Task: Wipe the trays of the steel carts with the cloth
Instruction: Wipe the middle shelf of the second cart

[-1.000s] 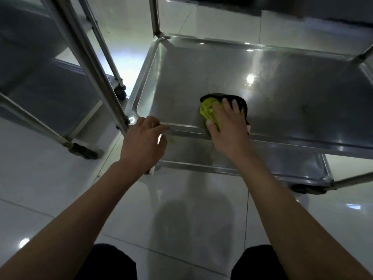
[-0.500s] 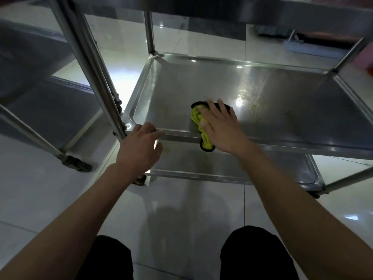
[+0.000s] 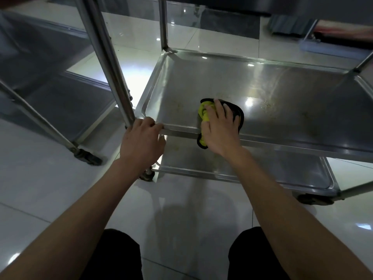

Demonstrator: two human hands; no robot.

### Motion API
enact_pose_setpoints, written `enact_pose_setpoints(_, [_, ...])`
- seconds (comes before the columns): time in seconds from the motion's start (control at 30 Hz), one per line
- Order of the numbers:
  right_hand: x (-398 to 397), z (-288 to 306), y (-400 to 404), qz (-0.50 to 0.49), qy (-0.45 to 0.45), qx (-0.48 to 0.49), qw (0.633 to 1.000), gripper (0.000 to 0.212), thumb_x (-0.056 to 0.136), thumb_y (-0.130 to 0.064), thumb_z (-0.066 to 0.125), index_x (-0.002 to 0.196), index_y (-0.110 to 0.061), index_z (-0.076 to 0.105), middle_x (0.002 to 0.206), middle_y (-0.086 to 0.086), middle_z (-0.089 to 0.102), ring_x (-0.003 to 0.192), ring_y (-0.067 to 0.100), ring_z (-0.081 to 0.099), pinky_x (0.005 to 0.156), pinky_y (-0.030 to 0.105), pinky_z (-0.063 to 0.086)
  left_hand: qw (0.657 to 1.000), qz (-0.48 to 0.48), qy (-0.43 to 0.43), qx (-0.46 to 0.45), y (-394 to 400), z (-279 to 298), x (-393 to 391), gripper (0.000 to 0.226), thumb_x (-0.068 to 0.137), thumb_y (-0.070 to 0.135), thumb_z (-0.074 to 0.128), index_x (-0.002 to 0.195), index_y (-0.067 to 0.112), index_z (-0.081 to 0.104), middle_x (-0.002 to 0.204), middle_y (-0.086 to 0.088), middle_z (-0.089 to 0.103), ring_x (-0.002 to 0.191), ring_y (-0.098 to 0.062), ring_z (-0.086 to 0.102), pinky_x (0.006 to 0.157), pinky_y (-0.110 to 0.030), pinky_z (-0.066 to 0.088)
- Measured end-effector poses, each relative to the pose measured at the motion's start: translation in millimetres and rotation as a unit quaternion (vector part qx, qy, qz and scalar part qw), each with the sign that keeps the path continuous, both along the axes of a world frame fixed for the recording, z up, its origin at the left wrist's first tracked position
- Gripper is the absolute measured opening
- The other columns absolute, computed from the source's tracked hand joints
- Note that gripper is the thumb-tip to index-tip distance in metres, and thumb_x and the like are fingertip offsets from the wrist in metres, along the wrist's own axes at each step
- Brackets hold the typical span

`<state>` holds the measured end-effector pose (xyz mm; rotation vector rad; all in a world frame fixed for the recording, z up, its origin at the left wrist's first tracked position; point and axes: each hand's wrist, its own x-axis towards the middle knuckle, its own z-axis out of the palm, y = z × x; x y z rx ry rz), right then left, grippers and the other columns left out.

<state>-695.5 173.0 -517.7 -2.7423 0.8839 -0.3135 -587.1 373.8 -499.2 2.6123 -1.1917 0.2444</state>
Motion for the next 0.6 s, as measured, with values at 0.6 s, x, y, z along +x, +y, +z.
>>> enact_pose_setpoints(0.6, [119,5,53,0.221,0.019,0.077,0.972,0.047,0.104,-0.022,0.034,0.151,-0.024,0.038,0.163,-0.005,0.026,0.152,0.023,0.013,0.12,0.057,0.013,0.998,-0.017,0.053,0.037,20,1,15,0.031,0.095,0.026,0.05,0.122,0.024,0.065,0.132,0.015,0.056,0.111,-0.015,0.06,0.082,-0.038,0.054])
